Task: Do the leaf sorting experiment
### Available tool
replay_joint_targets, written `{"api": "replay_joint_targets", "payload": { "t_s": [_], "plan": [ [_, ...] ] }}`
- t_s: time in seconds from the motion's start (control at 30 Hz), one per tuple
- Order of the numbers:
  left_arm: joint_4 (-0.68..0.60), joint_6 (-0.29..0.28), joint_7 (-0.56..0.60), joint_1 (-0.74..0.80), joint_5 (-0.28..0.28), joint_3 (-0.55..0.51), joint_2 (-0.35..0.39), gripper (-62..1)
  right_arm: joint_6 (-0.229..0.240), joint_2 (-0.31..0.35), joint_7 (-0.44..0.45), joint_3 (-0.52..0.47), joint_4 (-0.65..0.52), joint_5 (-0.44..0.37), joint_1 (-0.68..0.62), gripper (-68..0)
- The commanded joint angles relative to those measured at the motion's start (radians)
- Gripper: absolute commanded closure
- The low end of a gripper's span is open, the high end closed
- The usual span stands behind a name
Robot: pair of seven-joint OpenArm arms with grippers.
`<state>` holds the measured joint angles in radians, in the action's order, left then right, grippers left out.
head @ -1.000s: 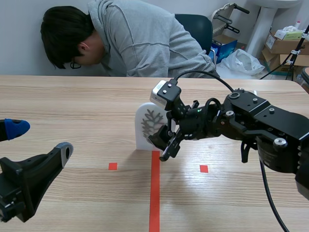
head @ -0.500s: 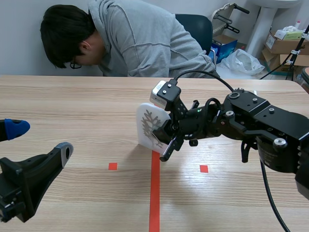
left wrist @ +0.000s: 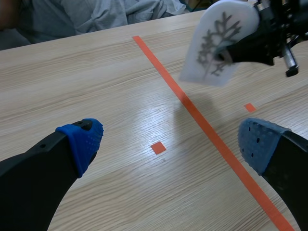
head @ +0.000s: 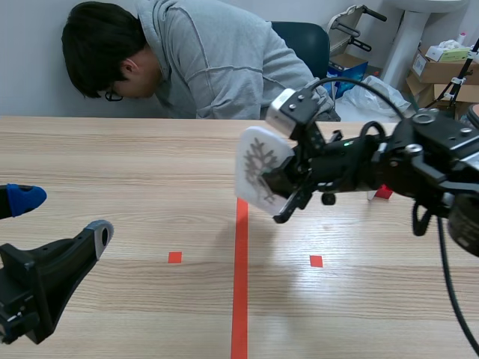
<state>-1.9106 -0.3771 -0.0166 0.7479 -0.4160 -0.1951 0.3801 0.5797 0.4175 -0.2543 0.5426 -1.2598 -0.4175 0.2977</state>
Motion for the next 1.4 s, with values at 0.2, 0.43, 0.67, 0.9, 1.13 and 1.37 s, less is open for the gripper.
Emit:
{"api": "replay_joint_targets", "payload": {
  "t_s": [0.2, 0.43, 0.67, 0.9, 1.13, 1.37],
  "plan": [
    [-0.015, -0.002, 0.016, -0.001, -0.01, -0.003, 0.0, -60.2, -0.042, 0.1, -0.102, -0.31, -0.137, -0.08, -0.212, -1.8],
    [-0.015, -0.003, 0.016, -0.001, -0.01, -0.003, 0.0, -60.2, -0.084, 0.103, -0.127, -0.588, -0.146, -0.103, -0.341, -1.8],
    [-0.015, -0.003, 0.016, -0.001, -0.01, -0.003, 0.0, -60.2, -0.196, 0.103, -0.002, -0.679, -0.076, -0.023, -0.344, -1.7],
    [-0.015, -0.003, 0.016, -0.001, -0.01, -0.003, 0.0, -60.2, -0.198, 0.103, 0.054, -0.679, 0.1, -0.013, -0.242, -1.7],
    [-0.015, -0.003, 0.016, -0.001, -0.01, -0.003, 0.0, -60.2, -0.15, 0.096, 0.058, -0.653, 0.225, -0.014, -0.135, -1.7],
    [-0.015, -0.003, 0.016, -0.001, -0.01, -0.003, 0.0, -60.2, -0.141, 0.053, 0.05, -0.587, 0.228, -0.013, -0.132, -1.7]
  ]
}}
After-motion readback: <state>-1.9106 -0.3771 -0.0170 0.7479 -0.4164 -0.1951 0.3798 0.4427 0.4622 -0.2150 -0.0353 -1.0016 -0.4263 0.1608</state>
